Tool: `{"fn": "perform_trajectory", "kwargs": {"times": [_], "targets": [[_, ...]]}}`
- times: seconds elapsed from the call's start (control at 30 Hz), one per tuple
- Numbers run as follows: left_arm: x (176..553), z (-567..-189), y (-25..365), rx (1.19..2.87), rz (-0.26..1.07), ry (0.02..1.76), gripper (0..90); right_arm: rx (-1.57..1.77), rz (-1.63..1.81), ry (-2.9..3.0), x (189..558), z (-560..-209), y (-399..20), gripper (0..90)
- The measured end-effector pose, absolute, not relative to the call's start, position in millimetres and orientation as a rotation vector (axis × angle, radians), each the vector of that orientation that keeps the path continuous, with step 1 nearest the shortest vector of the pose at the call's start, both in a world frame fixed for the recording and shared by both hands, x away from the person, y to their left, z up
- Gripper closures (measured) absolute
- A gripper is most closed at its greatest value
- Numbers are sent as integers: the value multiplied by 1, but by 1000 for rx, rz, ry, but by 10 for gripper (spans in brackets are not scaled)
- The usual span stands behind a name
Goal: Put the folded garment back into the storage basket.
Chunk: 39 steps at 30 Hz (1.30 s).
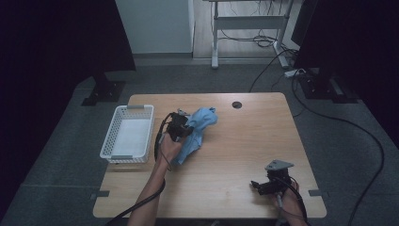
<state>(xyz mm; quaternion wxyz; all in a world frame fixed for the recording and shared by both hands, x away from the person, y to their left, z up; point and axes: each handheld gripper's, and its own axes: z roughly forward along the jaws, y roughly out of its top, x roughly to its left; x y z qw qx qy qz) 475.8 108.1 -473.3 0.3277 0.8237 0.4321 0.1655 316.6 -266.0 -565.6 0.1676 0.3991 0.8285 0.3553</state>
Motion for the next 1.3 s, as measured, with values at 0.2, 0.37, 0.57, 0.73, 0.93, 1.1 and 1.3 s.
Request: {"fn": "perform_trajectory", "kwargs": {"times": [0.2,0.37,0.57,0.73,0.93,1.1,1.3], "targets": [[473,-461,115,2153,462,1125,806,1133,1011,2357,317,-566,-266,0],[470,-453,124,2147,482,1130,807,1136,1011,2357,317,-566,-266,0],[466,-437,134,2131,514,1131,808,1135,1011,2357,317,-566,-266,0],[464,-423,143,2121,542,1134,809,1135,1011,2357,317,-566,-266,0],[462,-409,154,2110,571,1142,809,1135,1011,2357,317,-566,-266,0],[460,-399,166,2104,603,1155,809,1135,1011,2357,317,-566,-266,0],[458,-388,181,2089,634,1173,809,1136,1011,2355,317,-566,-266,0]]}}
